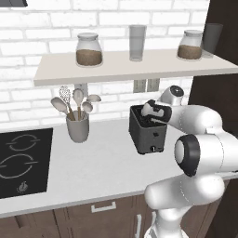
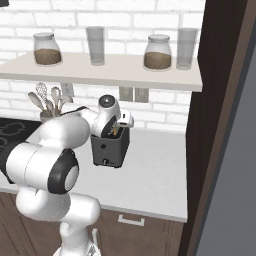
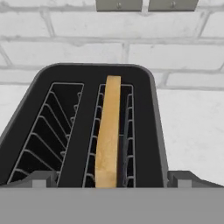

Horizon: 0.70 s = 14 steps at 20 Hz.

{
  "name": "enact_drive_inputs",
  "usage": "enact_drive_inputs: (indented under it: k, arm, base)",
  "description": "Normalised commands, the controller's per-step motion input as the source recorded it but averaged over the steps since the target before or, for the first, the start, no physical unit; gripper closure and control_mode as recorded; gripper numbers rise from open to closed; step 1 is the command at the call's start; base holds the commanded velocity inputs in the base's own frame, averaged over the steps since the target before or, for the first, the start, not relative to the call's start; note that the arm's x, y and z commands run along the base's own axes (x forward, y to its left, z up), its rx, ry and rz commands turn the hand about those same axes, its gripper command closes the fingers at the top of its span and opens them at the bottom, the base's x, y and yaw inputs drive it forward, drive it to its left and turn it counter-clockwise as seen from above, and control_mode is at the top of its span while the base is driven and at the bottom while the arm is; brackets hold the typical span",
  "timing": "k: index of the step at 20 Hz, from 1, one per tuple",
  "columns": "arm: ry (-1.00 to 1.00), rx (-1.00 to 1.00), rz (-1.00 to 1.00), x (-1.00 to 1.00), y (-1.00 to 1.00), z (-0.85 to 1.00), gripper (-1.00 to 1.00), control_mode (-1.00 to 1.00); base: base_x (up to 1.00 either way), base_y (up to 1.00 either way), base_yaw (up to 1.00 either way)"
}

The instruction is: Start the toaster. Once the lever pops up, take the bread to the plate on the dining counter.

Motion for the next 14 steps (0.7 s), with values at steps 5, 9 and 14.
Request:
enact_drive_inputs:
  k: [5, 9, 14]
  arm:
    - [0.02, 0.0, 0.0, 0.15, 0.0, -0.07, -1.0, -1.0]
    - [0.03, 0.0, 0.0, 0.2, 0.0, -0.09, 1.0, -1.0]
    - [0.02, 0.0, 0.0, 0.15, 0.0, -0.07, 1.0, -1.0]
  base:
    - [0.0, 0.0, 0.0]
    - [0.0, 0.0, 0.0]
    - [0.0, 0.0, 0.0]
